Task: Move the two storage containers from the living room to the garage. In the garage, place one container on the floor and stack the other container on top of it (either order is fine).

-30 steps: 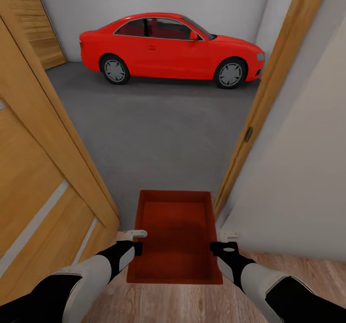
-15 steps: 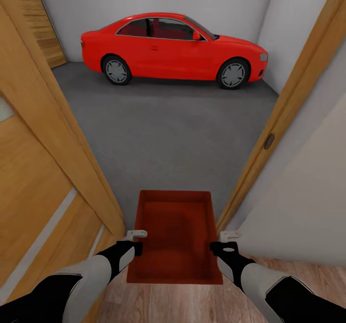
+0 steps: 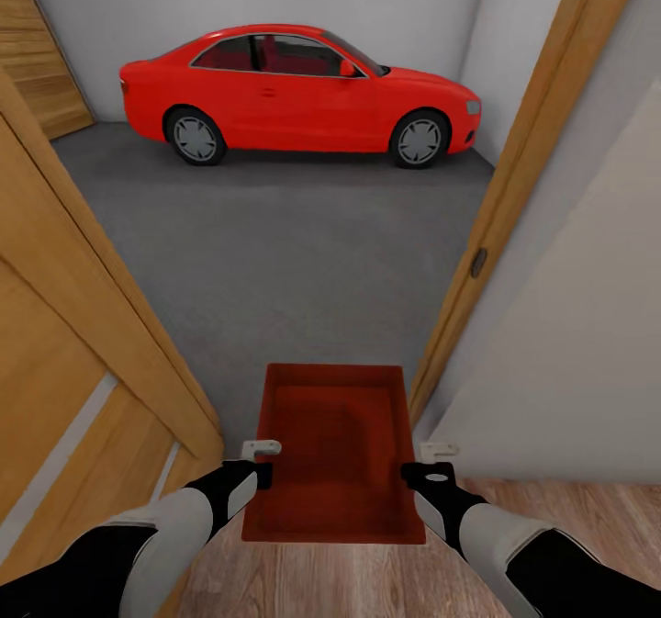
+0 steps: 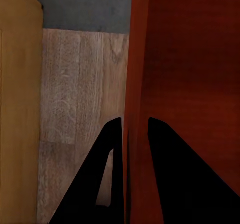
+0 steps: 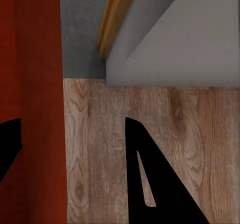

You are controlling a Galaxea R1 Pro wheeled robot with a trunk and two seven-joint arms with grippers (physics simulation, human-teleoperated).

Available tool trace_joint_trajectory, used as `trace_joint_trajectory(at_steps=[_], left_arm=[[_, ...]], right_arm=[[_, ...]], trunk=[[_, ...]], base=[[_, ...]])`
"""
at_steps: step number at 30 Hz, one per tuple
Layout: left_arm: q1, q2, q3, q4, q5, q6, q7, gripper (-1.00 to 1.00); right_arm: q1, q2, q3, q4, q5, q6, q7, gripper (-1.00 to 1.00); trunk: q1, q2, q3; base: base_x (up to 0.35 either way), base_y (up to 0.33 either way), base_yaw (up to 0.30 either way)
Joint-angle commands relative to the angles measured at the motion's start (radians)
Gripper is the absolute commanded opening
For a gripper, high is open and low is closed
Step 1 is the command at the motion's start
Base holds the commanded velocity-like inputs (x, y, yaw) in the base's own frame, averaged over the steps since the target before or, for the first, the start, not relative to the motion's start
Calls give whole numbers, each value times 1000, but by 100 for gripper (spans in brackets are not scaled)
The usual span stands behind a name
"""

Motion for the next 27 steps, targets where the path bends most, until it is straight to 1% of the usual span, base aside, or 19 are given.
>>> trace_joint_trajectory(at_steps=[1,5,13,27], left_arm=[[-1,0,-11,-2,2,6,6,-100],[-1,0,-11,-2,3,6,6,-100],[-1,0,-11,-2,3,5,6,-100],[-1,0,-11,-2,3,3,6,-100]], right_arm=[[-1,0,7,1,-11,-5,-4,-100],[-1,-1,7,1,-11,-5,-4,-100],[-1,-2,7,1,-11,-5,0,-100],[-1,-2,7,1,-11,-6,2,-100]], trunk=[[0,-1,-1],[0,-1,-1],[0,-1,-1],[0,-1,-1]], base=[[0,44,-21],[0,185,-8],[0,309,-1],[0,15,0]])
